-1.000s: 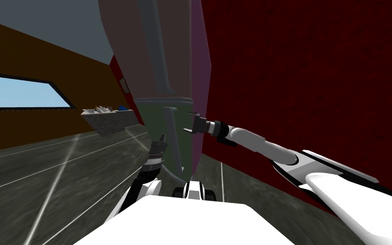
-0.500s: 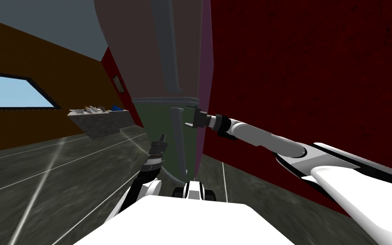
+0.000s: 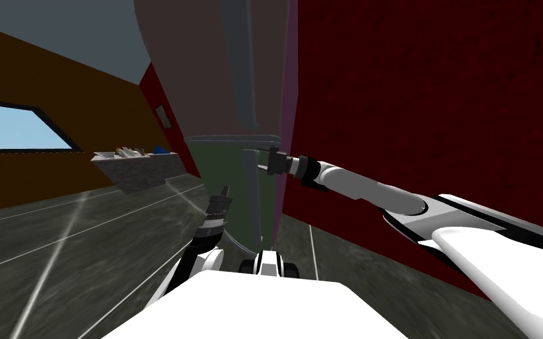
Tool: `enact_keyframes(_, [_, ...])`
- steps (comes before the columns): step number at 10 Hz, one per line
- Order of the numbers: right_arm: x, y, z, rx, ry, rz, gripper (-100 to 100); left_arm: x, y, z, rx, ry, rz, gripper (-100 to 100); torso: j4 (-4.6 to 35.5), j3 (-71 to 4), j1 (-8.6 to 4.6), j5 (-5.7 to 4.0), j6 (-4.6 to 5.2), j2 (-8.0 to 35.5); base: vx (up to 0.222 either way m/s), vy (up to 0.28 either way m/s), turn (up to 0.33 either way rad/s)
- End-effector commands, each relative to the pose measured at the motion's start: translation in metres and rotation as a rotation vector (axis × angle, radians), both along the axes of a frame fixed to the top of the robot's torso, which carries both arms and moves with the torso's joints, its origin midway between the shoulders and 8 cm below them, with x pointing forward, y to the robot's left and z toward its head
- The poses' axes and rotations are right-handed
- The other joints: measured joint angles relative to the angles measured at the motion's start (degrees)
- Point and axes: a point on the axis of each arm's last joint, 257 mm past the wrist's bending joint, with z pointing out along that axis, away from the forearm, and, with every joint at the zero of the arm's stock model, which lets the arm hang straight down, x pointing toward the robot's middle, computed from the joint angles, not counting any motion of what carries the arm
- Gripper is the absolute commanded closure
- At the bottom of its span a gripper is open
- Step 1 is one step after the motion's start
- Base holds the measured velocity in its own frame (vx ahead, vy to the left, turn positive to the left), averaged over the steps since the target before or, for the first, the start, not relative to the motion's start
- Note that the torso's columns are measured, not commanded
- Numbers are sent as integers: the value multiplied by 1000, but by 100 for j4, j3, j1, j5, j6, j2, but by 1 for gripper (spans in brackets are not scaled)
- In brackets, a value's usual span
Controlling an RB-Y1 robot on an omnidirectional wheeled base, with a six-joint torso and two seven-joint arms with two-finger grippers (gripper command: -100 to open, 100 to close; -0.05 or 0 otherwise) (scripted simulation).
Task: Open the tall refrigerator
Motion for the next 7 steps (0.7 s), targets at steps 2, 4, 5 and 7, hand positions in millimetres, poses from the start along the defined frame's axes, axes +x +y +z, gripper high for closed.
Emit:
enact_keyframes(2, [32, -13, -1, -3, 9, -59, 100, 0, 0, 0, 0, 0, 0, 0, -17, 34, 36, 15, 4, 29, -207, 92, 72])
enact_keyframes(4, [64, -28, -3, 0, 35, -122, 100, 0, 0, 0, 0, 0, 0, 0, -37, -4, 43, 17, -8, -23, -197, 139, 135])
enact_keyframes(5, [63, -28, -3, -6, 15, -121, 100, 0, 0, 0, 0, 0, 0, 0, -41, -22, 40, 20, -10, -52, -126, 64, 5])
enact_keyframes(7, [94, -47, -4, 0, 41, -186, 100, 0, 0, 0, 0, 0, 0, 0, -46, -37, 46, 21, -20, -60, -201, 95, 170])
